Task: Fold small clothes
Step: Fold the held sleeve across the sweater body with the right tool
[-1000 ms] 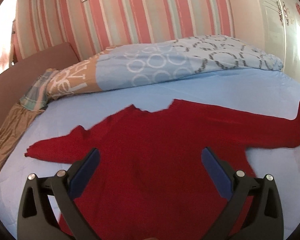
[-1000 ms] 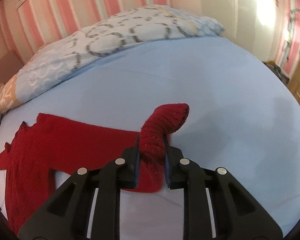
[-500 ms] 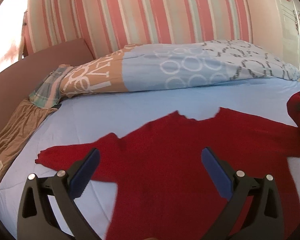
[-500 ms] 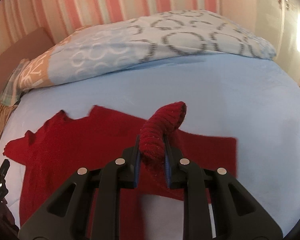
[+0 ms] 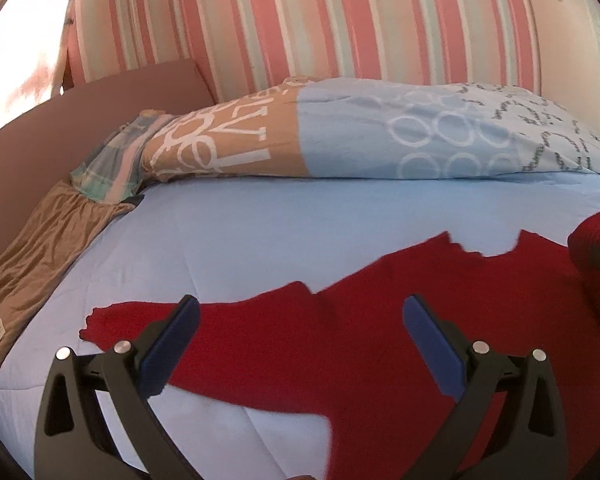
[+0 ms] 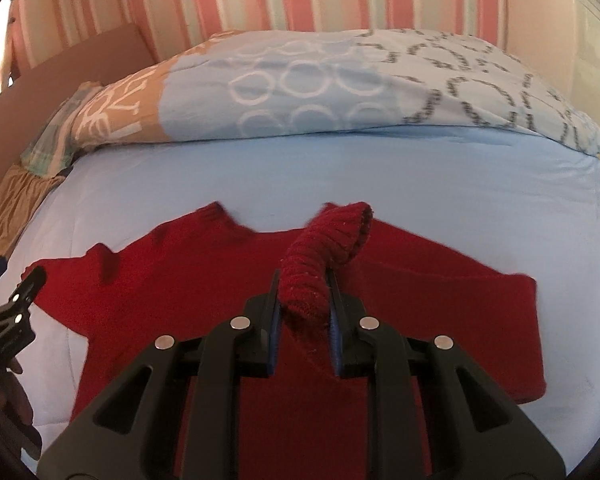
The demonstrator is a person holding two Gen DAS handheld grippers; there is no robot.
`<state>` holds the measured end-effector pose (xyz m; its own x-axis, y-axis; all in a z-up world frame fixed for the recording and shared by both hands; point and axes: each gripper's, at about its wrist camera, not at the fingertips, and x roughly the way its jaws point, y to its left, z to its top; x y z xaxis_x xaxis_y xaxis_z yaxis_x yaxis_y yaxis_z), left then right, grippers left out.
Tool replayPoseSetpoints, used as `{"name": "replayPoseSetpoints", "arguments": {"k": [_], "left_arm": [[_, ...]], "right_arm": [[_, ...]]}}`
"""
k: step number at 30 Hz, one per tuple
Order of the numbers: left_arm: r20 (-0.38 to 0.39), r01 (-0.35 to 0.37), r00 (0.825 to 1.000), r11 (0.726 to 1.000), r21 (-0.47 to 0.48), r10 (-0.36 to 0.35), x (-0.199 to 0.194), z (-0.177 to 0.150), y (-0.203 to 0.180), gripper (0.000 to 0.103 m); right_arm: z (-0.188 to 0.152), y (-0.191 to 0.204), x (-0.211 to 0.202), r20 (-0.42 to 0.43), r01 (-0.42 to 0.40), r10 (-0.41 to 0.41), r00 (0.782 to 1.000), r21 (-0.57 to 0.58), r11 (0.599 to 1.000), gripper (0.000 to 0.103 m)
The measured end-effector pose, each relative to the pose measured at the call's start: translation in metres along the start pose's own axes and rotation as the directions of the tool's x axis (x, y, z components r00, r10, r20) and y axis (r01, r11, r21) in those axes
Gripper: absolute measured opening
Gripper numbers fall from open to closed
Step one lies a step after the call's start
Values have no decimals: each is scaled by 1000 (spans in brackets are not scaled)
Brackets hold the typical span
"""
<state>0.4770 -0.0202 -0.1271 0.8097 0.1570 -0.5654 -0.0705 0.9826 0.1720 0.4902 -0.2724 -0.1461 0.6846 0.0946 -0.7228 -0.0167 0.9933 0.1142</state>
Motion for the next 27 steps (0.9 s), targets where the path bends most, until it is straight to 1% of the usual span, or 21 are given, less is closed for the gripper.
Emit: {"name": "replayPoseSetpoints", "arguments": {"k": [2,8,13,16,18,21,22,24,25,26,27], "left_arm": [[-1,-17,1000,1000,4,17,10,1,10,102],[-24,-35,999,999,-12,35,30,0,36,102],[-49,-54,997,998,-31,52,43,-4,59,101],[-64,-69,996,997,-35,67,51,-9,72,101],[-71,-78,995,996,-35,75,54,-12,78,101],[-83,-86,993,995,-43,82,60,-16,88,101],[-87,-90,992,995,-42,86,62,-17,92,101],[-90,-98,991,994,-43,94,65,-20,97,101],[-95,-104,990,994,-39,100,67,-23,101,101],[-102,-111,989,993,-42,106,70,-25,105,101],[-105,-115,988,992,-47,110,71,-27,108,102]], "right_arm": [[0,19,5,5,-5,5,1000,-17,1000,19],[5,87,26,0,-53,53,999,-77,996,19],[-1,139,49,-26,-89,86,996,-124,988,19],[-9,166,66,-46,-85,79,996,-163,983,20],[-12,174,76,-58,-92,84,995,-161,983,20],[-18,192,92,-76,-78,65,995,-172,982,20],[-20,196,96,-86,-71,56,995,-179,981,25],[-23,201,105,-108,-66,46,993,-190,980,44],[-26,204,106,-115,-79,57,992,-190,979,57],[-26,204,104,-107,-87,68,992,-187,978,65],[-26,205,98,-86,-88,73,994,-188,978,67]]}}
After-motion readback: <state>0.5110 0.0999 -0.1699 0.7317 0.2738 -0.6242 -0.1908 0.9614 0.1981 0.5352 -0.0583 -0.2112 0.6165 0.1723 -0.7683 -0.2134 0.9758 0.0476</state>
